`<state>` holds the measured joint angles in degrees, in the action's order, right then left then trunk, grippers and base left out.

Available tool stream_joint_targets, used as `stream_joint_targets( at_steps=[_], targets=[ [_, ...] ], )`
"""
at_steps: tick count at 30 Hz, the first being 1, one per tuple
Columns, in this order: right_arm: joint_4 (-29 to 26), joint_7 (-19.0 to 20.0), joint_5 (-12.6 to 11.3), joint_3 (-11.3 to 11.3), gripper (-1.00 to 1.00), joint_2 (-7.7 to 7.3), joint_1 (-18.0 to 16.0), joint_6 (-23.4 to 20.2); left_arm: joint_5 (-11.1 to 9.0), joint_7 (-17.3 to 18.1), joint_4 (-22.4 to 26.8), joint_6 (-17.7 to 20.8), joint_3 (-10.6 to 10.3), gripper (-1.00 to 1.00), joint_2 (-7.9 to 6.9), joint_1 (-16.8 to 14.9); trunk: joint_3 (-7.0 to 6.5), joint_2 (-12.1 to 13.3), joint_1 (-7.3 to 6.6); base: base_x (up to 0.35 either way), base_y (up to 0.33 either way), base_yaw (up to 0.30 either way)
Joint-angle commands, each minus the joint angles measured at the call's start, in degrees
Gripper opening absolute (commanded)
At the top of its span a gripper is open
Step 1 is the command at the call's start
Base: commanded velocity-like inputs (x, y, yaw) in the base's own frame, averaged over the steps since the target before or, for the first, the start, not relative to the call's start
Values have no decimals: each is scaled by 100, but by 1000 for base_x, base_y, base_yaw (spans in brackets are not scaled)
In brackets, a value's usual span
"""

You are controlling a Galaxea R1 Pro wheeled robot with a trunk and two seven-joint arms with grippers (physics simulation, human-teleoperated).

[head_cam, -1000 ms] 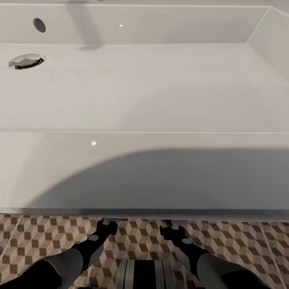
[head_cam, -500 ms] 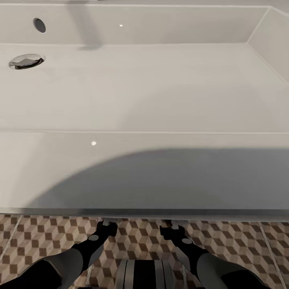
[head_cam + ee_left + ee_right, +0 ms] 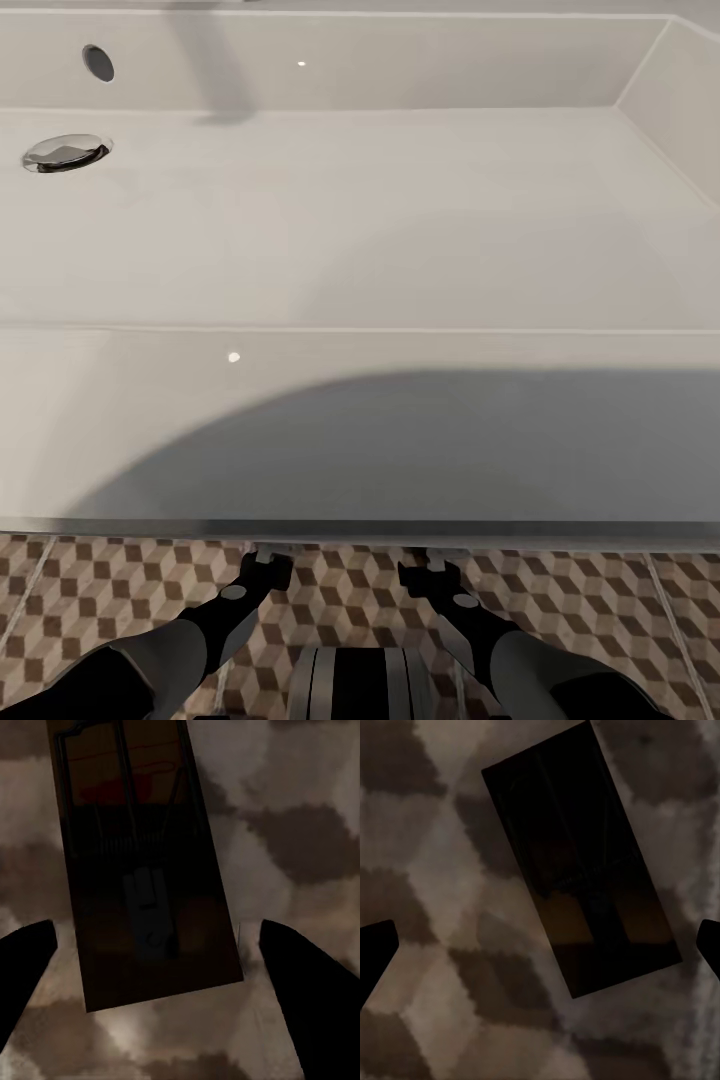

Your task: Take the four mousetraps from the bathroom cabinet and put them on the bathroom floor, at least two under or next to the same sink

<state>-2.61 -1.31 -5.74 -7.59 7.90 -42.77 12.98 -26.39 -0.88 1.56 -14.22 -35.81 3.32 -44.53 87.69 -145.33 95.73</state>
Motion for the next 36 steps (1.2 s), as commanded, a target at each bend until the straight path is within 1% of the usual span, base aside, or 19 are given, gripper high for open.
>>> stream_joint_targets(
  at_steps=[1, 28, 36],
  targets=[
    [7, -15, -59, -50, 100, 1, -3, 20, -42, -9, -6, -23, -52, 100, 2, -3, 3, -1, -1, 0, 0, 0],
    [5, -12, -59, -50, 100, 1, -3, 27, -33, -9, -6, -54, -59, 100, 2, -3, 3, -1, -1, 0, 0, 0],
    [2, -12, -52, -50, 100, 1, -3, 29, -25, -9, 1, -191, -70, 100, 7, -3, 3, -1, -1, 0, 0, 0]
  ],
)
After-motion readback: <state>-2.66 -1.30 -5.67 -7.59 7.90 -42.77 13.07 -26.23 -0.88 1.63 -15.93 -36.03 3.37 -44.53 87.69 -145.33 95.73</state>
